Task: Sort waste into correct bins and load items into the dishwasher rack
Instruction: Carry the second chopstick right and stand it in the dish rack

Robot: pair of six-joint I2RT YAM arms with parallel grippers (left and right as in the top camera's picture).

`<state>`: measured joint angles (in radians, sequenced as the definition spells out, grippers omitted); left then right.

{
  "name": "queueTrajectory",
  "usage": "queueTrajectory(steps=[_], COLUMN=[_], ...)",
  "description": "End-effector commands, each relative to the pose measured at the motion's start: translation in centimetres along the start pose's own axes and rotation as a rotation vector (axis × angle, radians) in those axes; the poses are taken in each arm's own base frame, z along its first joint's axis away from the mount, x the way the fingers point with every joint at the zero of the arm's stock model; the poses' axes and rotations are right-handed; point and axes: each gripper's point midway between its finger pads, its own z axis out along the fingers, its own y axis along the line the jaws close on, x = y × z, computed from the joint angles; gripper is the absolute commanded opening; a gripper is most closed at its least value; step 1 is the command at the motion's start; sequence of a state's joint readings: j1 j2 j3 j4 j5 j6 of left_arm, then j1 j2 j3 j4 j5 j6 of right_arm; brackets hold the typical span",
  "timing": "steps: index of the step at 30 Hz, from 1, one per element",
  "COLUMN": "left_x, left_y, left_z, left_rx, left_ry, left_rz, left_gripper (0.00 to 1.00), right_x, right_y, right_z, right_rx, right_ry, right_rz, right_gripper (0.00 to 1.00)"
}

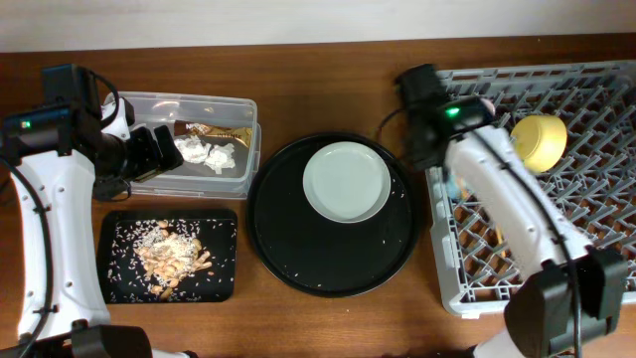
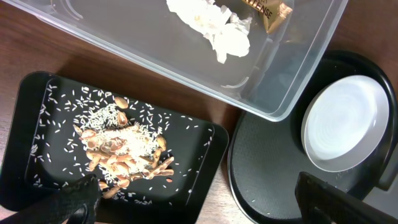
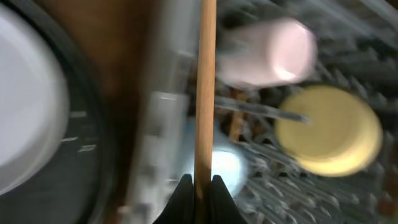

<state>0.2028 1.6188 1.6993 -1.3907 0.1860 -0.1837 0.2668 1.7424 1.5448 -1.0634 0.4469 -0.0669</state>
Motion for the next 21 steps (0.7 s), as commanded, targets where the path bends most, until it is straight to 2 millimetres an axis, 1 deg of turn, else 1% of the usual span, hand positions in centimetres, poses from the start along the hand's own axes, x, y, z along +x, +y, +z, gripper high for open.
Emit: queueTrajectory(steps=[1, 3, 7, 10, 12, 15, 18, 21], left_x=[-0.1, -0.1, -0.1, -0.1, -0.1, -0.1, -0.1, -0.1], left_y=[0.0, 0.0, 0.0, 0.0, 0.0, 0.0, 0.0, 0.0], left_z=[-0.6, -0.6, -0.6, -0.6, -0.6, -0.6, -0.6, -0.6], left_rx=[0.003, 0.003, 0.003, 0.003, 0.003, 0.003, 0.003, 0.003], left_ry=[-0.021, -0.021, -0.021, -0.021, -0.021, -0.021, -0.021, -0.021], left_rz=[-0.009, -0.008, -0.008, -0.009, -0.009, -0.009, -0.008, -0.008], left_gripper=[0.99, 0.99, 0.99, 0.99, 0.99, 0.99, 0.99, 0.99], right_x=[1.2, 2.1, 3.1, 4.3, 4.7, 5.0, 5.3, 5.6], right_y=[-4.2, -5.5, -6.5, -7.7, -8.2, -8.5, -8.2, -8.0], right_z=[1.3, 2.5, 3.6, 4.1, 4.2, 4.4, 4.8, 5.8], right_rx=[0.033, -0.042, -0.152, -0.163, -0.16, -0.159, -0.165, -0.165], right_ry=[0.042, 0.064, 0.082, 0.11, 0.117, 0.124, 0.148, 0.176], right_rz=[0.105, 0.185, 0.262, 0.279, 0.279, 0.277, 0.271, 0.267], right_gripper=[0.04, 0.04, 0.04, 0.04, 0.04, 0.04, 0.04, 0.04])
